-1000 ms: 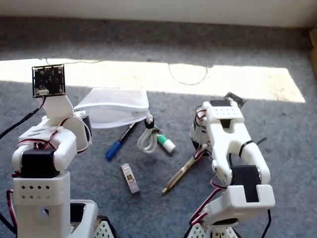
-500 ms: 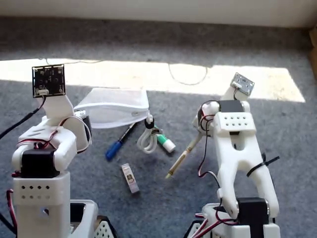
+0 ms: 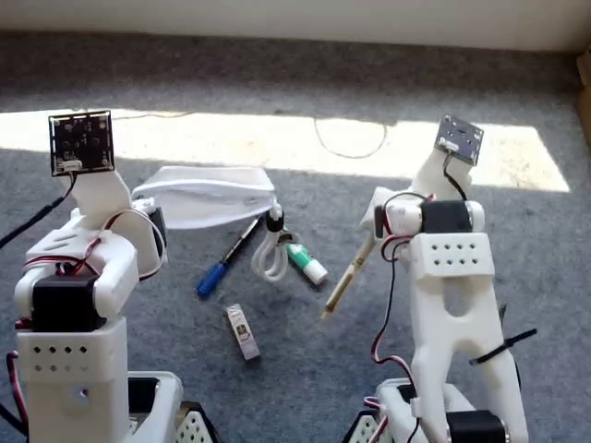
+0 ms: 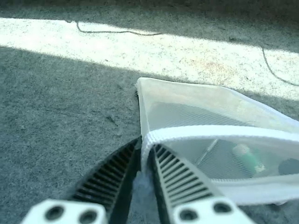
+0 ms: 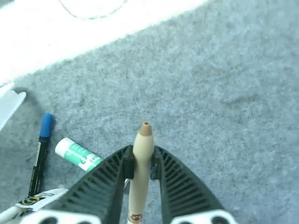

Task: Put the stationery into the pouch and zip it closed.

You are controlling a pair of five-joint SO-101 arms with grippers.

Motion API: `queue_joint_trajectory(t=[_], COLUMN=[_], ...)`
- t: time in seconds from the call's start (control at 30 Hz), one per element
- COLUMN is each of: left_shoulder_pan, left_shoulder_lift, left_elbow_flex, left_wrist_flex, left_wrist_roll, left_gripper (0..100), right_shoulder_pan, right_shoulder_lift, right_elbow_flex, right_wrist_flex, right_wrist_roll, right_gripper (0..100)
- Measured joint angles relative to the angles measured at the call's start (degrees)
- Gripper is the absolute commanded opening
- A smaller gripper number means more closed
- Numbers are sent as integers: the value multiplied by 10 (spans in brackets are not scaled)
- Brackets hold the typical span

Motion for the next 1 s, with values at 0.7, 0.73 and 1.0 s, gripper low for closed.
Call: queue_joint_trajectory(t=[0.7,0.73,1.0], left_shoulder_pan=[22,22,22], left_shoulder_lift=[196,206,226], left_elbow_flex=[-199,-207,-226], left_wrist_flex=[86,92,98], left_wrist_roll=[0,0,15], left_gripper=[7,7,7], right_shoulder_pan=[-72,-80,-139], right_shoulder_lift=[-223,-232,-282], right_elbow_flex=[1,1,1], right_wrist_flex=[0,0,-5], right_wrist_roll=[117,118,139], right_gripper=[5,5,5])
